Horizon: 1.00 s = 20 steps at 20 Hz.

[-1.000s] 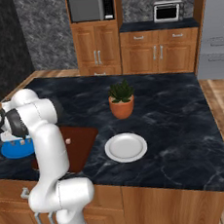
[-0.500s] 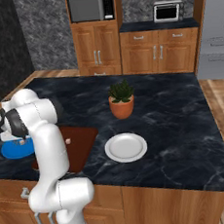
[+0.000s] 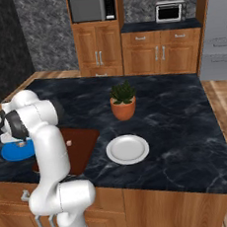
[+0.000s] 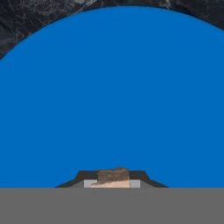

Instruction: Move the dessert items from the plates to the tray.

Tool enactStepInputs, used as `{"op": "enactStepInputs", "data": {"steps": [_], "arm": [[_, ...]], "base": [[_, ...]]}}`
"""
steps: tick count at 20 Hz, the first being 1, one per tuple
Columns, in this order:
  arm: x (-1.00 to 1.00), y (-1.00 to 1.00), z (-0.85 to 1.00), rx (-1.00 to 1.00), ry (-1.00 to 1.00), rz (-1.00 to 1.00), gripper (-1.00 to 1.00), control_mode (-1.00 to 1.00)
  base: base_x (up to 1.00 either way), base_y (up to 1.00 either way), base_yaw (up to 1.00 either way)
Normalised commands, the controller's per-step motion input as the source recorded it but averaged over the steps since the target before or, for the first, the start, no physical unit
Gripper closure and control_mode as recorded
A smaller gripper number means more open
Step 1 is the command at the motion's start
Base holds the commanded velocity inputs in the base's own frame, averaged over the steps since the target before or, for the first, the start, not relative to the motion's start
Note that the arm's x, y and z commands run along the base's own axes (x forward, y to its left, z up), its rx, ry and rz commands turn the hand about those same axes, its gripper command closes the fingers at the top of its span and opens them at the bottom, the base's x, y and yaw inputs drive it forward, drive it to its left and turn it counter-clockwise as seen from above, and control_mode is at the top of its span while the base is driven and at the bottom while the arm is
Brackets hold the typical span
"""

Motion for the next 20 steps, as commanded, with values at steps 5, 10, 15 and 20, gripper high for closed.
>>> {"op": "enactStepInputs", "data": {"steps": [5, 10, 15, 20], "arm": [[-0.06, -0.25, 0.25, 0.00, 0.00, 0.00, 1.00, -1.00], [-0.28, -0.57, 0.63, 0.00, 0.00, 0.00, 1.00, -1.00], [-0.32, -0.55, 0.54, 0.00, 0.00, 0.00, 1.00, -1.00], [-0.38, -0.60, 0.29, 0.00, 0.00, 0.00, 1.00, -1.00]], "base": [[0.00, 0.00, 0.00], [0.00, 0.00, 0.00], [0.00, 0.00, 0.00], [0.00, 0.00, 0.00]]}}
